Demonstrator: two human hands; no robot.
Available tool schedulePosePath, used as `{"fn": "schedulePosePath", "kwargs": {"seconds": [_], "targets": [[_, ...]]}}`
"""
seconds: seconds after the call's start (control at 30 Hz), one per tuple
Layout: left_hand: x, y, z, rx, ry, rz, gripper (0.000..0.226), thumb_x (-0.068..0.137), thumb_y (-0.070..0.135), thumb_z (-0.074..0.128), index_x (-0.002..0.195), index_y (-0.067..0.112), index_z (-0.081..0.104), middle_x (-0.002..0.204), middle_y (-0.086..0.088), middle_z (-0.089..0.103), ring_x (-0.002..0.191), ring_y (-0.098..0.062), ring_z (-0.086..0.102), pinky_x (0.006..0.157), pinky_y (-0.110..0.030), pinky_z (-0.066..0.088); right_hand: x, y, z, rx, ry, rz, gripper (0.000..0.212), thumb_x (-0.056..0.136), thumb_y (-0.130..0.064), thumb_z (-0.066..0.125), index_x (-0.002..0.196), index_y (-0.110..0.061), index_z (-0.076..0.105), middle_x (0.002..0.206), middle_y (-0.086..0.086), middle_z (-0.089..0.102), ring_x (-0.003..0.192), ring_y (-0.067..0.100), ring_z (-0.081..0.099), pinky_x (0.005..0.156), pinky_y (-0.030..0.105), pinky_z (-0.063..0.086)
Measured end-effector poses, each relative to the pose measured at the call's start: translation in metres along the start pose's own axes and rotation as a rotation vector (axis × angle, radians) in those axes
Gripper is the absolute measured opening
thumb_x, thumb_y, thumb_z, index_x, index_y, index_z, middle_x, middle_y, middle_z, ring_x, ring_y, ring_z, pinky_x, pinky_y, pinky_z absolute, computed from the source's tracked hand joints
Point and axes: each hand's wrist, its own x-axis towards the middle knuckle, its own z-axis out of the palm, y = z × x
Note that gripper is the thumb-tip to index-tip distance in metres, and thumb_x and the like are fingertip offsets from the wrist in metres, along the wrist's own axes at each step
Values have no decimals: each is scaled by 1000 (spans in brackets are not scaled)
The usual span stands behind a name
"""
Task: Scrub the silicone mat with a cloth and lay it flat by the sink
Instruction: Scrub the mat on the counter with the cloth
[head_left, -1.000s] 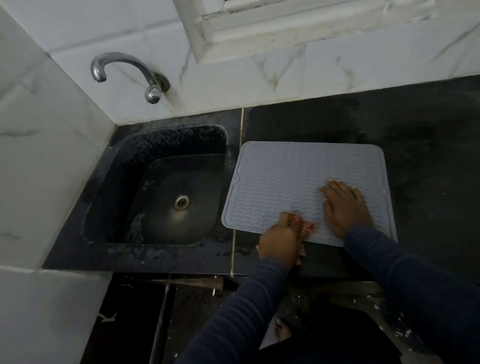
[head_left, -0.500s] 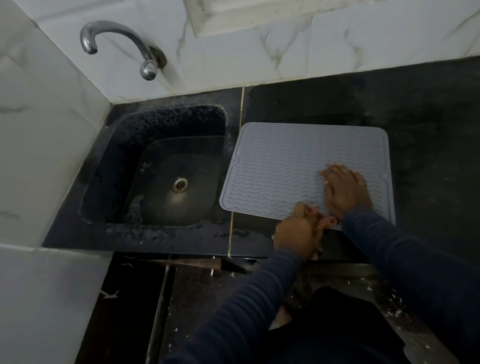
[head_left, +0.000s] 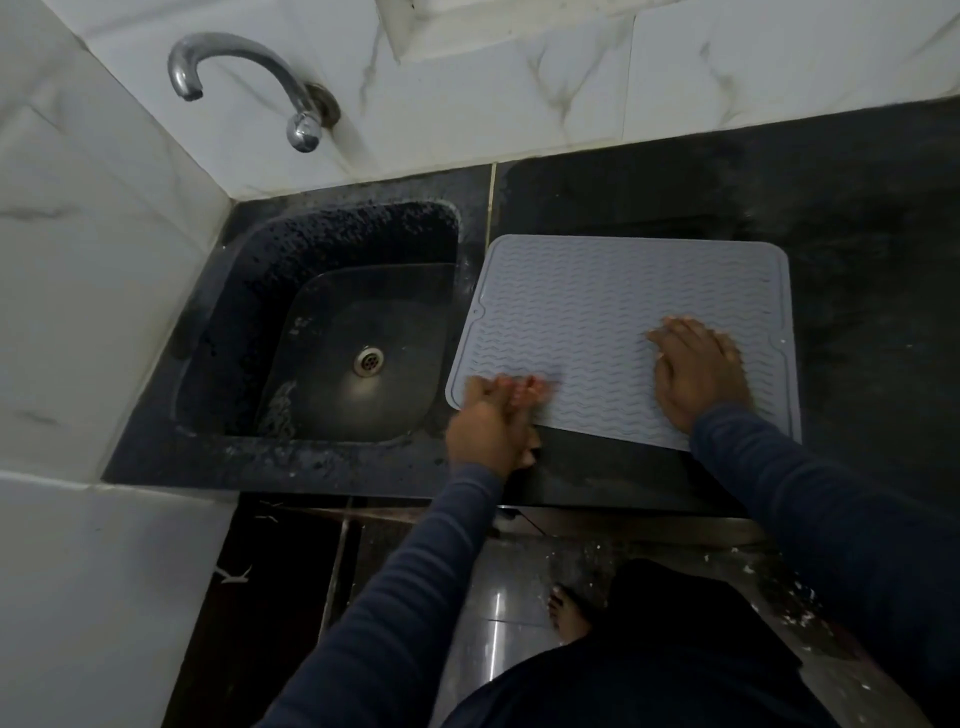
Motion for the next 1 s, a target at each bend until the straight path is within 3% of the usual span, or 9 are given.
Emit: {"fn": "schedulePosePath", "kwargs": {"seconds": [0.1,0.17,0.37,0.5,0.57,0.63,0.77,0.87,1.0], "targets": [[-27,51,34,-4,-173,256,35,92,45,54,118,22,62,117,-5,49,89,-29,60,77,-34,49,1,1,1,10,4,10,55,88,-29,29,137,-16,51,149,7,42,140,24,31,117,43,12],[-26,57,35,42,-176,277,34,93,44,52,118,23,63,118,-6,48,86,-32,60,76,-40,51,0,1,1,9,-4,5,52,91,-27,31,138,-17,49,150,7,41,141,24,30,117,43,11],[17,-35,-8,66,17,-82,39,87,57,55,113,29,64,113,-1,50,87,-27,62,77,-36,52,0,4,2,35,10,1,56,89,-29,28,139,-16,49,150,7,41,141,25,30,117,43,10],[28,-41,-12,73,111,-237,40,85,59,57,108,28,65,111,-3,51,86,-29,62,77,-36,52,3,3,2,54,39,8,52,88,-31,33,131,-16,58,143,8,50,135,28,39,114,44,17],[22,-18,-1,29,135,-103,38,82,66,57,98,33,61,104,6,51,73,-20,65,67,-29,56,14,2,-4,29,75,1,45,85,-35,38,111,-15,68,122,10,64,115,32,50,103,44,29],[10,17,25,42,61,120,34,86,60,56,104,32,60,106,7,51,74,-18,65,64,-27,56,28,-1,-12,-11,77,-19,42,84,-41,39,97,-14,69,102,11,65,99,33,51,93,43,34],[-8,62,48,62,-94,291,33,90,42,57,116,22,63,111,-3,54,79,-23,61,67,-36,54,36,-4,-2,-60,1,-137,53,87,-49,37,124,-18,58,129,14,53,124,34,41,110,51,23],[3,28,23,38,-51,124,29,94,42,52,119,31,60,108,22,52,79,-2,61,66,-20,50,37,-2,5,-79,-58,-163,54,93,-51,38,136,-21,49,146,12,42,138,30,30,117,50,13],[29,-32,-11,73,133,-250,41,85,57,58,113,26,62,110,1,56,89,-23,62,76,-34,50,37,-1,5,-44,-49,-172,61,90,-52,32,135,-17,52,147,14,41,139,31,29,118,50,12]]}}
